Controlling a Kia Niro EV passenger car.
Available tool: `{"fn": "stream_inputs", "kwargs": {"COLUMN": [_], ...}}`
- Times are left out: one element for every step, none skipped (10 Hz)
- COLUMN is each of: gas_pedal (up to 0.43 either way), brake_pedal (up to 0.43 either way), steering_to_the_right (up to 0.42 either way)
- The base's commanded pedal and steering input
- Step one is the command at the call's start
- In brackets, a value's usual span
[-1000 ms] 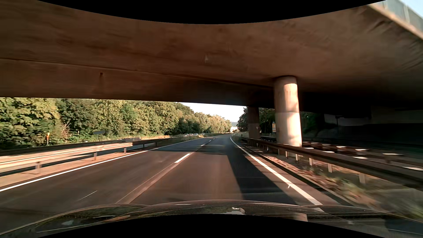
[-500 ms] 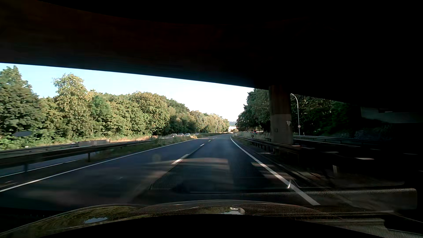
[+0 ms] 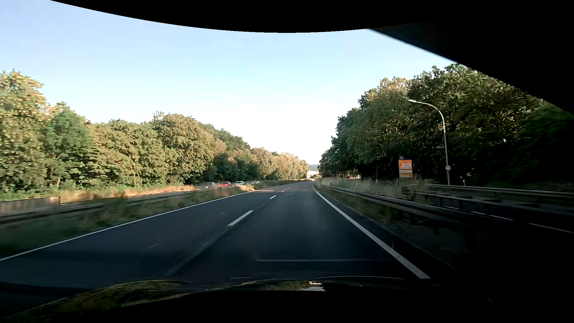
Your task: Follow the waypoints while adhering to traffic rules and regulations
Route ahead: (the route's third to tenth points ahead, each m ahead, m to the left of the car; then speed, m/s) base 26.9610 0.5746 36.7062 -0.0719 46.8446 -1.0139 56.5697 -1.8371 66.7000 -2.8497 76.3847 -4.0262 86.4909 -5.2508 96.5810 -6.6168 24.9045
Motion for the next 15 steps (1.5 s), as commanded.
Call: {"fn": "stream_inputs", "kwargs": {"gas_pedal": [0.209, 0.209, 0.209, 0.209, 0.209, 0.209, 0.209, 0.209, 0.209, 0.209, 0.209, 0.209, 0.209, 0.209, 0.209], "brake_pedal": [0.0, 0.0, 0.0, 0.0, 0.0, 0.0, 0.0, 0.0, 0.0, 0.0, 0.0, 0.0, 0.0, 0.0, 0.0], "steering_to_the_right": [0.007, 0.007, 0.007, 0.007, 0.007, 0.007, 0.007, 0.007, 0.007, 0.007, 0.006, 0.006, 0.006, 0.006, 0.006]}}
